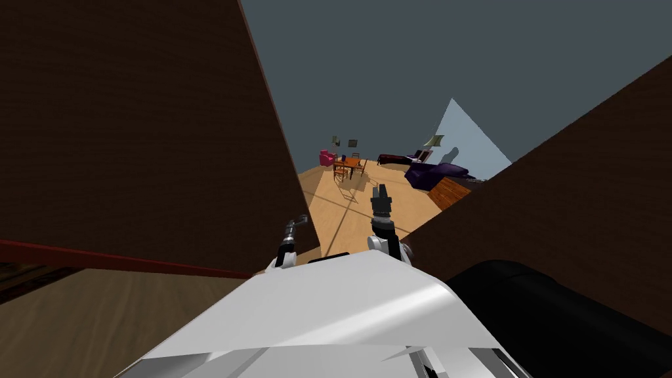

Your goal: Push the door open

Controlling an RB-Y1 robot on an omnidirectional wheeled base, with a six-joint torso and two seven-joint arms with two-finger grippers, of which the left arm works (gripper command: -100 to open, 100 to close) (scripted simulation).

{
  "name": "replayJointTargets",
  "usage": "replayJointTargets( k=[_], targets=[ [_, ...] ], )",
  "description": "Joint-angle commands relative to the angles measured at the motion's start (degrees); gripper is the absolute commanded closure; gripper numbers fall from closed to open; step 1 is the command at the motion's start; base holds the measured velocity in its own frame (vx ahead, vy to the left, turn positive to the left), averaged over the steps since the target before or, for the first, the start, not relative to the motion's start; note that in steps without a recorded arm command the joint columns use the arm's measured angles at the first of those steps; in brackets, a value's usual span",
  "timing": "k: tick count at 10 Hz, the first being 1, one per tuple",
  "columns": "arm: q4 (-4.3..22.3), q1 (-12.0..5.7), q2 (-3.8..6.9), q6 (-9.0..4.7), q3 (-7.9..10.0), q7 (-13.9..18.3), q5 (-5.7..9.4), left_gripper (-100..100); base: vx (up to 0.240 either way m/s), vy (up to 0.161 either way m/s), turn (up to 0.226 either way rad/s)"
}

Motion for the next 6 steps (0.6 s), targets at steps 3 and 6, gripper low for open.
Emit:
replayJointTargets(
  k=[3,6],
  targets=[
    [-2.05,0.81,-0.21,0.13,2.08,-1.54,0.89,100,0.106,-0.018,0.049],
    [-2.13,0.78,-0.84,0.13,2.90,-2.29,1.28,100,0.160,-0.050,0.079]
  ],
)
